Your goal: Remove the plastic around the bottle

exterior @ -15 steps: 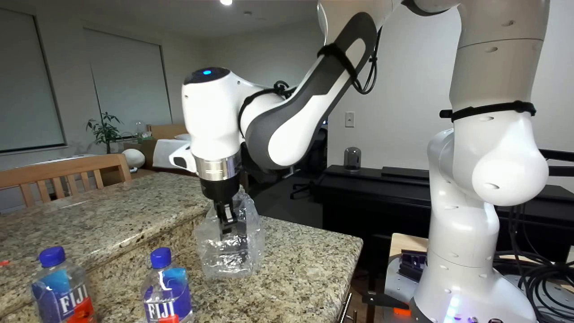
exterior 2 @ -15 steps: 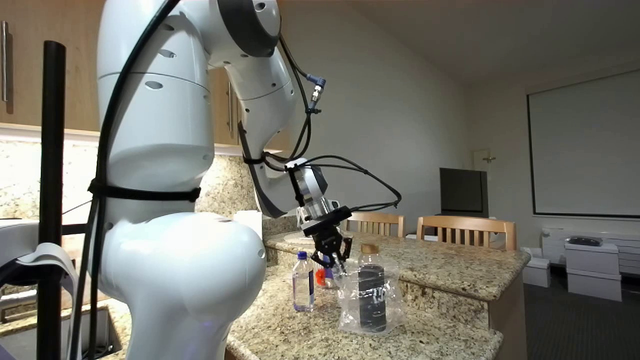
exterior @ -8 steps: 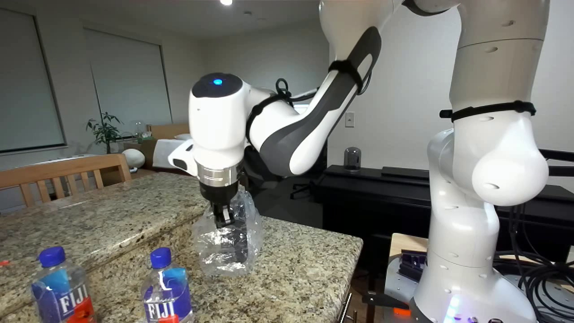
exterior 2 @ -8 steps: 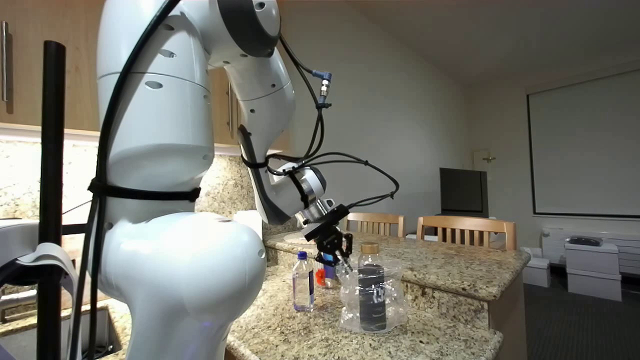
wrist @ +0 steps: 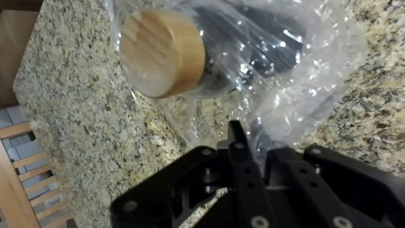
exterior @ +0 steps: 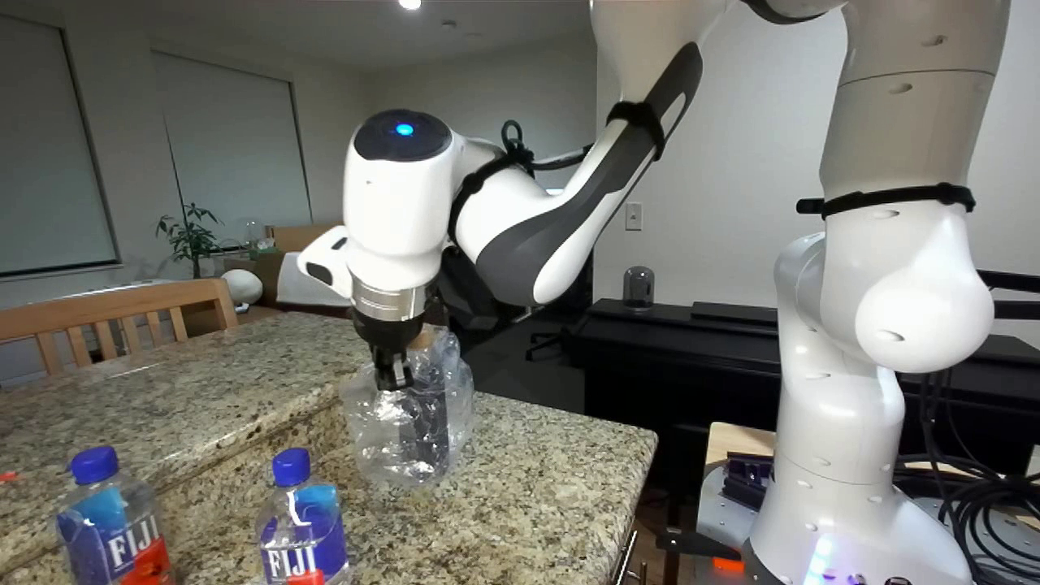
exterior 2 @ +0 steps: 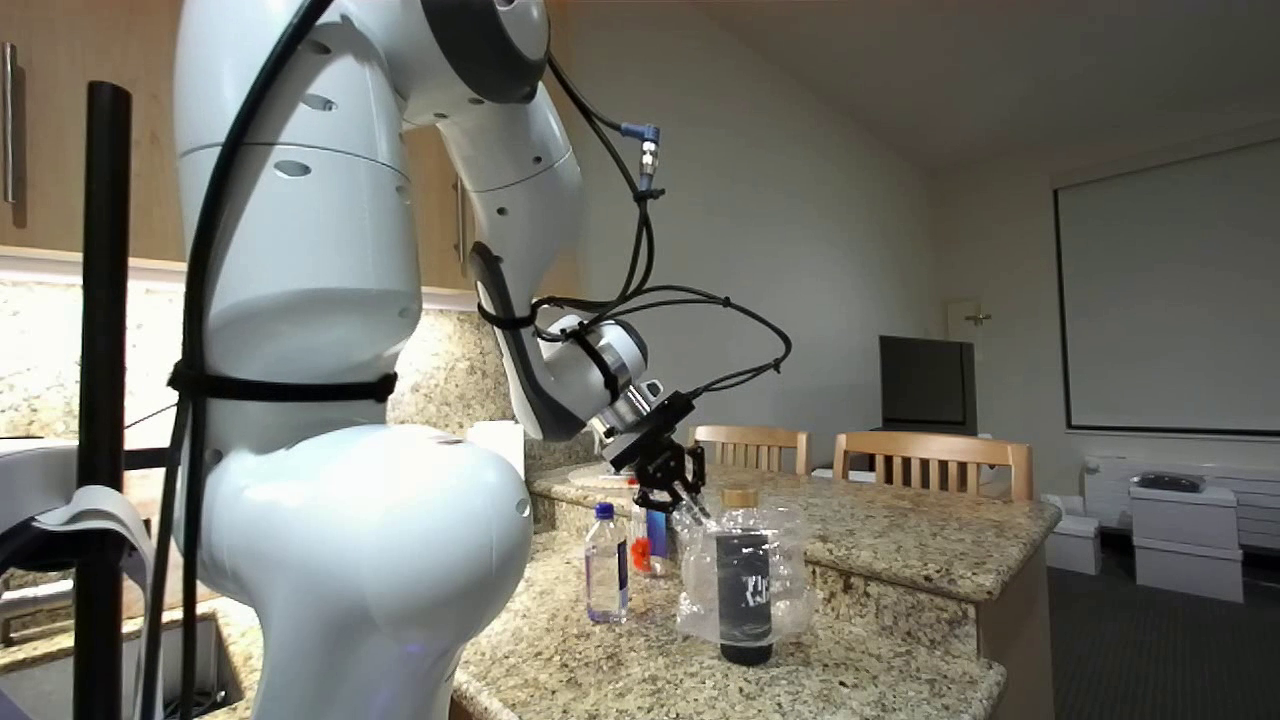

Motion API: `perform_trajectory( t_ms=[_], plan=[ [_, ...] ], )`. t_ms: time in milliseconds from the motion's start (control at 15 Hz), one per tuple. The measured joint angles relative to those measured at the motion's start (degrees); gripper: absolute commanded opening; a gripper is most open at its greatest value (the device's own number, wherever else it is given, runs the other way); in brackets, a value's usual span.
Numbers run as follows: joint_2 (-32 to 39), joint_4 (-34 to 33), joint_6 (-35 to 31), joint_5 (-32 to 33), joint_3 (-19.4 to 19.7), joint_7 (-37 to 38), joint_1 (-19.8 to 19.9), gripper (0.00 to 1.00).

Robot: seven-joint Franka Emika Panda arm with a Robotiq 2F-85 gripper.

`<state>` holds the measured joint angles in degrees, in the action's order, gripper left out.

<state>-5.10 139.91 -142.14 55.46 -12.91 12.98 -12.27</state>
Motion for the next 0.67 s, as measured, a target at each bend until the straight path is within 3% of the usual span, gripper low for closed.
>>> perform_trajectory(
  t_ms=[667],
  plan=[
    [-4.6, -1.2, 0.4, 7.3, -0.7, 6.3, 0.1, 0.11]
  ],
)
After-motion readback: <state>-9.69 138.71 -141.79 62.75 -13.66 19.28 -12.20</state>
